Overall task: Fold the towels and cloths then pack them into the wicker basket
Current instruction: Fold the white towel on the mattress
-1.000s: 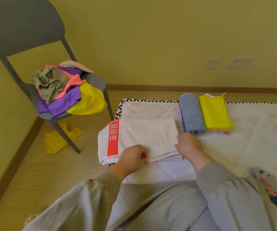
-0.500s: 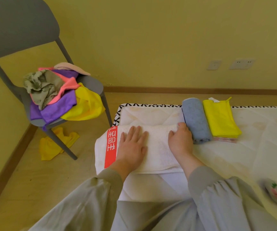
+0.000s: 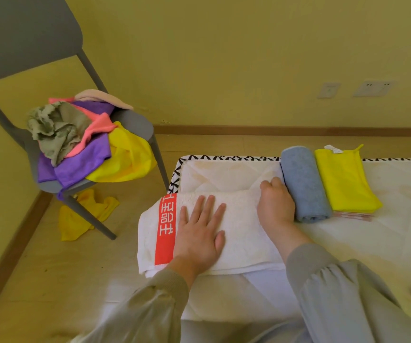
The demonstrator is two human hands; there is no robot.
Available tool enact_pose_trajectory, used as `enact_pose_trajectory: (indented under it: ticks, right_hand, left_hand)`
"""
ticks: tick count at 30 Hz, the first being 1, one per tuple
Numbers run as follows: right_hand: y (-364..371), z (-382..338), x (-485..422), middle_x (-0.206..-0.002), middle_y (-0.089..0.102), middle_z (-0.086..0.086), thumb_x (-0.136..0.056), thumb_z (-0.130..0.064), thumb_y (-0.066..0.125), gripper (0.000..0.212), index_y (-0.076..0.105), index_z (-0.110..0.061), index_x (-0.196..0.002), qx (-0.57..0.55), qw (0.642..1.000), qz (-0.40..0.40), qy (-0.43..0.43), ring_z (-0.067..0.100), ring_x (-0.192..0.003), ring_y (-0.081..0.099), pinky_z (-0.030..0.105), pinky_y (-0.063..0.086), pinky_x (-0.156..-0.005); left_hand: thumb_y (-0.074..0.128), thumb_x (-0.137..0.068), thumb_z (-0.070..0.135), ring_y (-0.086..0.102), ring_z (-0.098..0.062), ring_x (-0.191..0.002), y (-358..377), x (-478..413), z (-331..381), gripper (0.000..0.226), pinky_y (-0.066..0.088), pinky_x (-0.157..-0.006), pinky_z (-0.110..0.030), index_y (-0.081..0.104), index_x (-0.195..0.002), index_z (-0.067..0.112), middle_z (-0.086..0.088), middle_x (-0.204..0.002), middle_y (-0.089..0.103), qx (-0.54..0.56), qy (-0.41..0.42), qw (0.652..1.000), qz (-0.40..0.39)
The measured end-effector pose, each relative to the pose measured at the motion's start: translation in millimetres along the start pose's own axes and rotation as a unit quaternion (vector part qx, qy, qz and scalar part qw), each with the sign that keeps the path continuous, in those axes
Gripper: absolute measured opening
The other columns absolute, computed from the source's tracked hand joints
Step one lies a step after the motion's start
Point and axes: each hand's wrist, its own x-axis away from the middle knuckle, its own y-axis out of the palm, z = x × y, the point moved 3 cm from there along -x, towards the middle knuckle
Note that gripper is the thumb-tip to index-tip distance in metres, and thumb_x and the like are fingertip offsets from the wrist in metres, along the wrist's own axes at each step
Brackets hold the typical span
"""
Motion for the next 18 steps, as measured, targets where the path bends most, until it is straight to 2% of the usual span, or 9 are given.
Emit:
enact_pose_trajectory:
  ticks: [2,4,6,8,10,12,15,16,18]
  right_hand:
    - [-3,-6,2,-0.137,0.035,0.012,-0.091,-0.011,0.045,0.037,0.046,-0.013,-0.128,0.043,0.999,-0.008,0.000,0.028,-0.122,0.038,0.037,0.037,-0.099]
    - [-9,-18,8,-0.153,0.016,0.011,-0.091,-0.013,0.043,0.054,0.030,-0.015,-0.143,0.007,0.999,0.020,-0.044,0.029,-0.139,0.020,0.039,0.020,-0.113]
    - [-6,-23,19,-0.159,0.006,0.008,-0.095,-0.016,0.038,0.058,0.020,-0.014,-0.149,-0.029,0.994,0.013,-0.108,0.024,-0.146,0.007,0.039,0.010,-0.117]
    - [11,-17,30,-0.160,-0.002,0.003,-0.101,-0.031,0.024,0.055,0.008,-0.016,-0.152,-0.006,0.988,-0.067,-0.136,0.018,-0.147,-0.002,0.040,0.002,-0.119]
    - [30,-6,34,-0.160,-0.009,-0.001,-0.100,-0.041,0.013,0.058,-0.001,-0.020,-0.152,0.022,0.985,-0.151,-0.079,0.014,-0.146,-0.010,0.043,-0.004,-0.119]
    - [33,-8,34,-0.159,-0.011,0.000,-0.100,-0.039,0.013,0.059,-0.004,-0.018,-0.152,0.027,0.986,-0.161,-0.021,0.015,-0.146,-0.012,0.047,-0.005,-0.118]
    - [25,-30,38,-0.158,-0.016,0.006,-0.100,-0.038,0.016,0.060,-0.006,-0.015,-0.152,0.029,0.990,-0.129,-0.042,0.022,-0.146,-0.016,0.050,-0.007,-0.117]
    - [22,-38,42,-0.158,-0.019,0.006,-0.100,-0.039,0.015,0.060,-0.007,-0.016,-0.152,0.022,0.990,-0.119,-0.071,0.022,-0.145,-0.018,0.049,-0.008,-0.116]
    - [17,-59,51,-0.157,-0.021,0.005,-0.100,-0.043,0.015,0.061,-0.008,-0.019,-0.151,-0.004,0.986,-0.114,-0.124,0.022,-0.144,-0.020,0.048,-0.010,-0.115]
  left_hand:
    - [0.006,-0.093,0.048,-0.029,-0.020,-0.141,0,0,0,0.061,-0.014,-0.115,-0.050,-0.013,-0.150,0.033,0.003,-0.155,-0.024,-0.001,-0.002,1.000,-0.001]
    - [0.006,-0.092,0.048,-0.028,-0.020,-0.141,0,-1,-1,0.063,-0.015,-0.115,-0.049,-0.013,-0.150,0.031,0.003,-0.155,-0.024,-0.005,-0.004,1.000,-0.003]
    - [0.006,-0.092,0.048,-0.028,-0.018,-0.141,1,-1,-1,0.065,-0.015,-0.115,-0.047,-0.013,-0.150,0.026,0.003,-0.154,-0.025,-0.004,-0.008,1.000,-0.002]
    - [0.007,-0.092,0.048,-0.026,-0.016,-0.141,2,-2,-1,0.068,-0.014,-0.116,-0.045,-0.011,-0.151,0.021,0.003,-0.154,-0.023,0.003,-0.005,1.000,0.006]
    - [0.010,-0.093,0.048,-0.024,-0.013,-0.141,3,-1,-3,0.068,-0.014,-0.116,-0.043,-0.007,-0.152,0.018,0.003,-0.156,-0.019,0.024,0.003,1.000,0.014]
    - [0.012,-0.093,0.046,-0.020,-0.009,-0.142,3,2,-5,0.067,-0.010,-0.119,-0.041,0.003,-0.153,0.017,0.005,-0.158,-0.011,0.063,0.022,0.997,0.031]
    - [0.020,-0.091,0.038,0.001,-0.009,-0.144,-6,12,-19,0.060,0.001,-0.120,-0.039,0.041,-0.143,0.018,0.001,-0.158,0.019,0.187,0.006,0.974,0.126]
    - [0.026,-0.091,0.033,0.011,-0.015,-0.145,-9,15,-27,0.054,0.006,-0.119,-0.041,0.051,-0.136,0.017,-0.004,-0.155,0.028,0.210,-0.027,0.961,0.178]
    - [0.038,-0.093,0.020,0.020,-0.026,-0.144,-10,20,-55,0.042,0.015,-0.117,-0.045,0.055,-0.131,0.014,-0.009,-0.151,0.034,0.243,-0.150,0.924,0.253]
